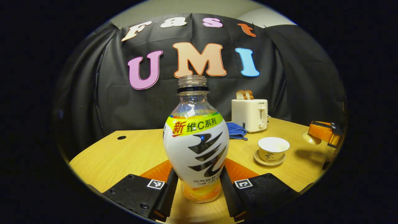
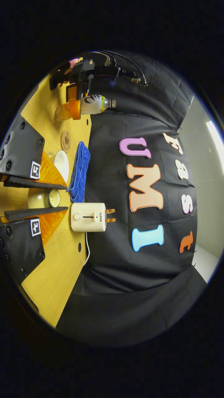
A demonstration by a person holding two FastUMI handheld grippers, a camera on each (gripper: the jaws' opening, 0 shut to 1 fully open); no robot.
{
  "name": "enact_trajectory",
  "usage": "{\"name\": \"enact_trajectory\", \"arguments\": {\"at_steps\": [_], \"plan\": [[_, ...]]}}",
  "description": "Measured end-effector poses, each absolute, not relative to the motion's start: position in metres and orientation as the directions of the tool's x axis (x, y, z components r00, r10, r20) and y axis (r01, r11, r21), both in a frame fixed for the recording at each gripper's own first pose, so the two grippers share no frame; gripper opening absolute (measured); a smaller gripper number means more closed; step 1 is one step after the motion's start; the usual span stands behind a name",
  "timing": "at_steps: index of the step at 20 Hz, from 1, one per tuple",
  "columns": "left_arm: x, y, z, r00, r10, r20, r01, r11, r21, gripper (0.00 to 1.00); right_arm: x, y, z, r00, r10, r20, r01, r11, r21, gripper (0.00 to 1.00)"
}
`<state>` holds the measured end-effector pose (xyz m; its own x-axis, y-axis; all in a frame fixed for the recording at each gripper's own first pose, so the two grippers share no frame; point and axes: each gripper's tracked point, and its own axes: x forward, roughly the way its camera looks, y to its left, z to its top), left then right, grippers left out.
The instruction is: Open the teacup lid with one hand, grasp the water bottle and pour water into the teacup with the other hand; after pouring, place the water bottle on the coaster and then close the teacup lid.
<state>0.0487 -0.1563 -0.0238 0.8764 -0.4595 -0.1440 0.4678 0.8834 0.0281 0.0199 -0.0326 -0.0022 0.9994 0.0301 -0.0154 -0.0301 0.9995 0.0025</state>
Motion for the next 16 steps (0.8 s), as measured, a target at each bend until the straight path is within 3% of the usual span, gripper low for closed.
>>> {"name": "enact_trajectory", "arguments": {"at_steps": [5,11,16], "plan": [[0.048,-0.156,-0.024,0.878,-0.454,-0.15,0.47,0.878,0.089,0.6,0.02,-0.041,-0.003,1.0,0.016,-0.015,-0.016,1.0,0.002,0.32],[0.053,-0.164,-0.022,0.9,-0.398,-0.177,0.435,0.831,0.347,0.56,0.021,-0.056,-0.002,1.0,-0.017,-0.012,0.017,1.0,0.0,0.32],[0.062,-0.17,-0.004,0.916,-0.365,-0.168,0.39,0.707,0.59,0.55,0.022,-0.078,-0.001,0.998,-0.066,-0.01,0.066,0.998,-0.002,0.31]]}}
